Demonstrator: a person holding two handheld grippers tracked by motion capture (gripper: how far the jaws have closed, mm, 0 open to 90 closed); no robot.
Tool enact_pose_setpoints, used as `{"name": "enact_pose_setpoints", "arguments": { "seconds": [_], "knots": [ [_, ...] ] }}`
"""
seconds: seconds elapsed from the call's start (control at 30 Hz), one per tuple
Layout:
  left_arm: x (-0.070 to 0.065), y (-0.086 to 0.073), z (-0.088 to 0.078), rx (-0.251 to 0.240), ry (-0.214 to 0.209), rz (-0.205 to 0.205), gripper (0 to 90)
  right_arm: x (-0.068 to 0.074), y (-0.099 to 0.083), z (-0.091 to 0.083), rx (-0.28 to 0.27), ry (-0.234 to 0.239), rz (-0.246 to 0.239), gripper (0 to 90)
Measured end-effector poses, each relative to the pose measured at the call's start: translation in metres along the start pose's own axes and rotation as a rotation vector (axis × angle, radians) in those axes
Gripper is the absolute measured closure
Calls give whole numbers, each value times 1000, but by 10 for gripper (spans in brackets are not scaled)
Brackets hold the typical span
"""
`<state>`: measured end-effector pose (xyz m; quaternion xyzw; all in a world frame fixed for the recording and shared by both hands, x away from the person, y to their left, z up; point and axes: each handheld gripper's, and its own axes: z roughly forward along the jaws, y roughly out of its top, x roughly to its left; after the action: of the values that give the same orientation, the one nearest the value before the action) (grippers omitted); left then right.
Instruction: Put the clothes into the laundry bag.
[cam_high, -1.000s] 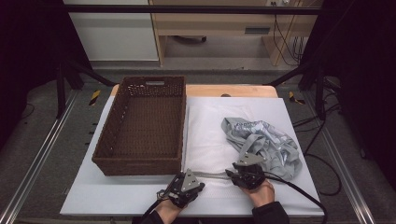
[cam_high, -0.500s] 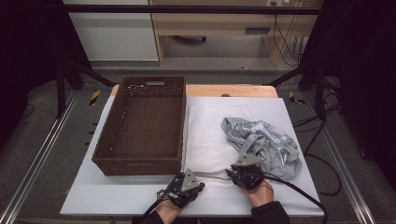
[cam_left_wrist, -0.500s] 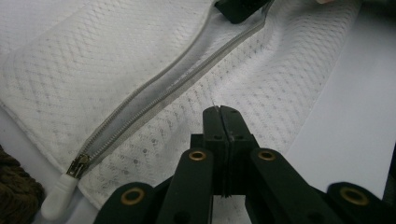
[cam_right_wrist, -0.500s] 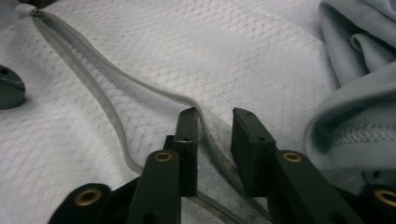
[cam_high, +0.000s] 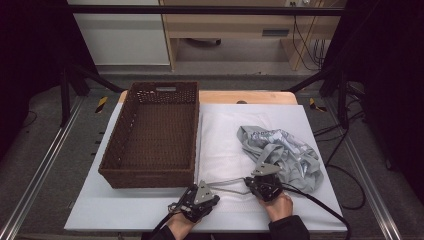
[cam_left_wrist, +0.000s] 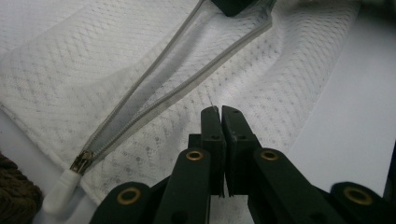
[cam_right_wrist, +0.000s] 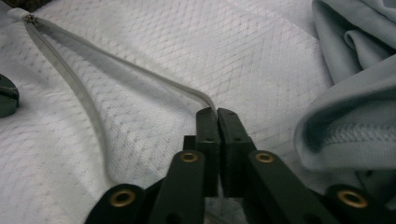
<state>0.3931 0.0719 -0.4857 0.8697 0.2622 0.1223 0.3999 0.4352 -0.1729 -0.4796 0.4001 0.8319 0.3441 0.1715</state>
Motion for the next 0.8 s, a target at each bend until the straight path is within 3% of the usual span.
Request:
{"name": "enact_pose_setpoints", "arguments": {
  "seconds": [0.13, 0.47, 0.73, 0.8],
  "knots": [
    [0, 1, 0, 3, -1, -2, 864, -2, 2, -1, -10, 4, -3, 894],
    [0, 5, -1, 3, 1, 11, 838, -9, 10, -26, -150, -3, -10, 894],
    [4, 25, -18, -87, 15, 16, 775, -16, 15, -29, -191, 13, 12, 895],
    [7, 33, -19, -96, 20, 24, 725, -17, 16, -30, -199, 17, 15, 895]
  ]
}}
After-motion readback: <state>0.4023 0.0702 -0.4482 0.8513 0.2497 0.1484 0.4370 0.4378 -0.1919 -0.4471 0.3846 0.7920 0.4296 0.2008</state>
